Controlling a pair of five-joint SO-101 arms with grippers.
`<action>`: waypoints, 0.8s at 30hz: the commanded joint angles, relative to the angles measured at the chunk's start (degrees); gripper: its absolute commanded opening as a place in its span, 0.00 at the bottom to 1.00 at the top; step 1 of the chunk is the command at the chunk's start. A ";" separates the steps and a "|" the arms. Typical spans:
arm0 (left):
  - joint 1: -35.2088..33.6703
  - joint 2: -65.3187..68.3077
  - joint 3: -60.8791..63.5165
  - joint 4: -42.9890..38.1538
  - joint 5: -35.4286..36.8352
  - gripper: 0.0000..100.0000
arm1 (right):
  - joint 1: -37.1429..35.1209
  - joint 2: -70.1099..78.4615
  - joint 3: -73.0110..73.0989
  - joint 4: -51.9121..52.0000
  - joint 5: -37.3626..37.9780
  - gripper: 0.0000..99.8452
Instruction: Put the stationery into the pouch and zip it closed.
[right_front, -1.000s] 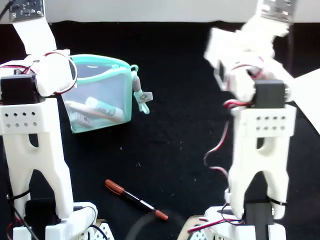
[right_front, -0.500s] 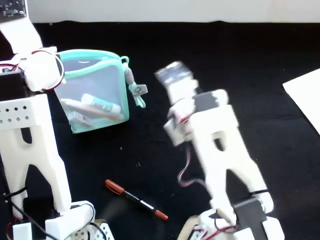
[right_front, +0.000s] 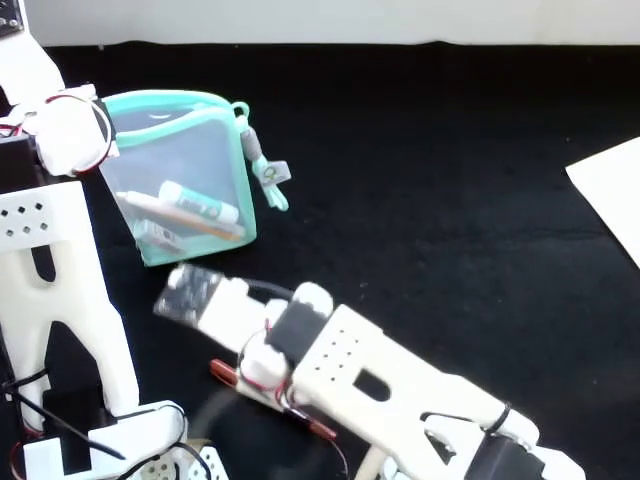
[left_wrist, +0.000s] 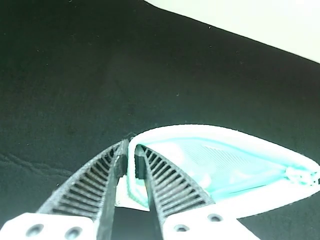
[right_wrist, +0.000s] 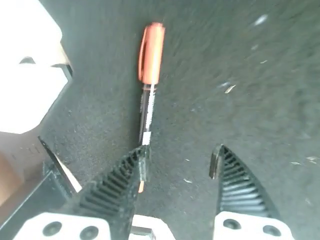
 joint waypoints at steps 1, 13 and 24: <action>-0.75 -0.04 0.40 -0.18 0.26 0.01 | -1.01 -1.98 8.57 -8.04 -0.44 0.20; -0.75 0.04 0.40 -0.18 0.26 0.01 | -6.55 -1.89 22.37 -27.21 -11.69 0.33; -0.57 0.04 0.40 -0.09 0.26 0.01 | -6.46 -1.71 33.71 -36.79 -11.96 0.33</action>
